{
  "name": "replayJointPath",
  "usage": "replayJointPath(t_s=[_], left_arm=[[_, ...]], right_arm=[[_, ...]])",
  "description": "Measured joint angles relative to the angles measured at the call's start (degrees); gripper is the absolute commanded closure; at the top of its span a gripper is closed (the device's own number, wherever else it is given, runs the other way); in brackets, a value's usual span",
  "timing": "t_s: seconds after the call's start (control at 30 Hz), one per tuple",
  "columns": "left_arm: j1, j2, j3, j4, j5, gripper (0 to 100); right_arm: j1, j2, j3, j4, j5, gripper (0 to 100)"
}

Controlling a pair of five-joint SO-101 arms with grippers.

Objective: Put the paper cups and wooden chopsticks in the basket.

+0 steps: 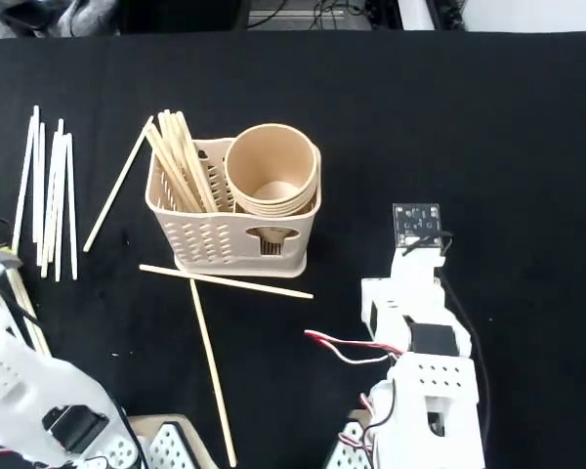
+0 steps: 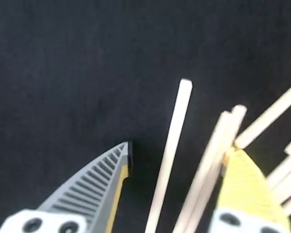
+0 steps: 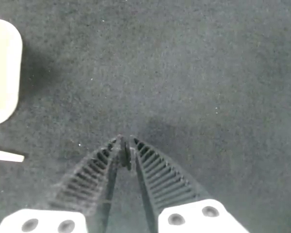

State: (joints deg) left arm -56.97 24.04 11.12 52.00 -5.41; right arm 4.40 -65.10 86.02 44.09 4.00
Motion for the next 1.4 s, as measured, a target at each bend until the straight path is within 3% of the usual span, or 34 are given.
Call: replayJointPath(t_s=[0.17,0.4,0.87,1.07,1.4], left_arm=[[-0.4,1.7,-6.2,4.6,0.1,98],[-0.7,1.8,-10.2,12.5,0.0,97],[-0.7,1.1,-9.7,13.0,1.8,97],[-0.9,-7.3,-7.3,16.2,5.8,97],[5.6,-30.1,-7.2,23.5,10.5,97]], right_arm=[[0.0,0.0,0.0,0.0,0.0,98.3],[0.0,0.0,0.0,0.0,0.0,98.3],[0.0,0.0,0.0,0.0,0.0,98.3],[0.0,0.0,0.0,0.0,0.0,98.3],[0.0,0.0,0.0,0.0,0.0,98.3]])
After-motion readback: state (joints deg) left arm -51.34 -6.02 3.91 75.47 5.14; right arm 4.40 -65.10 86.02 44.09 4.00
